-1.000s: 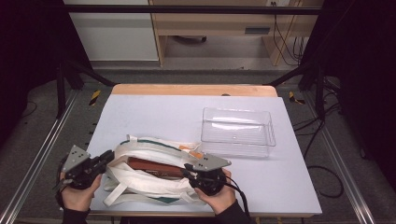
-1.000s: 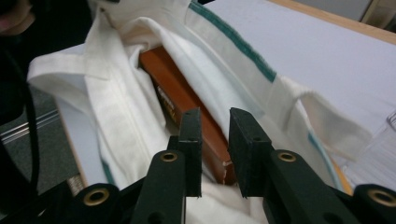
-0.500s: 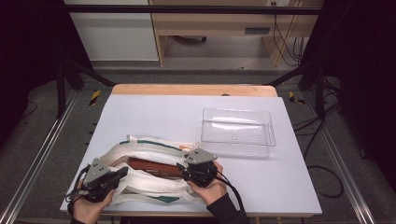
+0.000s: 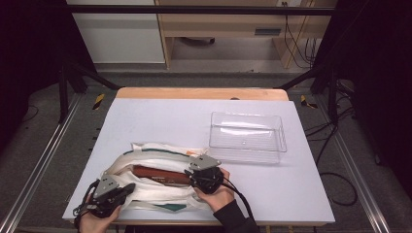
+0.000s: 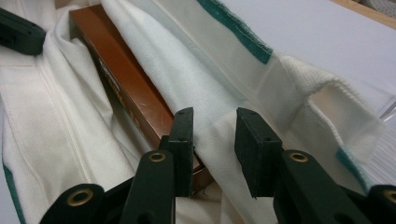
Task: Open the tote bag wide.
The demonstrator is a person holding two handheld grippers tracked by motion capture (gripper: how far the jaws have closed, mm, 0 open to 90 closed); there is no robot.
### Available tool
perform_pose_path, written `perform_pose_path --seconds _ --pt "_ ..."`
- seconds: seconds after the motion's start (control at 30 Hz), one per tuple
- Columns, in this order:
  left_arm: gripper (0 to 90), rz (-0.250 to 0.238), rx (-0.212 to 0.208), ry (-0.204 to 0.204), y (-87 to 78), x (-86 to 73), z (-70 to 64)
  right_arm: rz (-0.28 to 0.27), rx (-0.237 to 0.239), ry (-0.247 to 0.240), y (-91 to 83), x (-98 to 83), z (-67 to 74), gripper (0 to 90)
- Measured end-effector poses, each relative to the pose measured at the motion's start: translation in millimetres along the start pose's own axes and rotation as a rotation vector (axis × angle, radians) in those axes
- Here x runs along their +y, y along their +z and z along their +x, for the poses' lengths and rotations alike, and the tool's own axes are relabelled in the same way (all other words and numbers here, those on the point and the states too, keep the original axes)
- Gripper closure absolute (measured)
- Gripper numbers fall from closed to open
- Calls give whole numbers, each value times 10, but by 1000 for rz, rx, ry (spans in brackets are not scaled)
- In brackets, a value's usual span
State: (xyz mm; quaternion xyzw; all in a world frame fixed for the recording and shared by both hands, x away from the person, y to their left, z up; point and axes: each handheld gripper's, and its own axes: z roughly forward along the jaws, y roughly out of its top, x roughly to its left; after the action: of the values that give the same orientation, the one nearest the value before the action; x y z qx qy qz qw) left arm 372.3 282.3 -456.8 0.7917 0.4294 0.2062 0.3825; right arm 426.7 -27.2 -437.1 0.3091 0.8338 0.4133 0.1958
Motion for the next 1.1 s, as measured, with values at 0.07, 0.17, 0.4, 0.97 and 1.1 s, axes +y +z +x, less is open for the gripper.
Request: perform_pose_path --seconds 0.07,0.17,0.4,0.97,1.1 --pt "897 -9 -1 -7 1 11 11 0 -3 -4 3 -1 6 681" --pt "898 3 0 -4 17 16 12 2 0 1 16 1 1 712" --pt "895 45 9 5 64 -10 -9 8 3 12 13 8 3 900" --pt "895 82 4 14 95 -25 -9 -2 -141 84 142 75 -196 900" --pt "895 83 3 15 97 -28 -12 68 -156 80 344 12 -238 897"
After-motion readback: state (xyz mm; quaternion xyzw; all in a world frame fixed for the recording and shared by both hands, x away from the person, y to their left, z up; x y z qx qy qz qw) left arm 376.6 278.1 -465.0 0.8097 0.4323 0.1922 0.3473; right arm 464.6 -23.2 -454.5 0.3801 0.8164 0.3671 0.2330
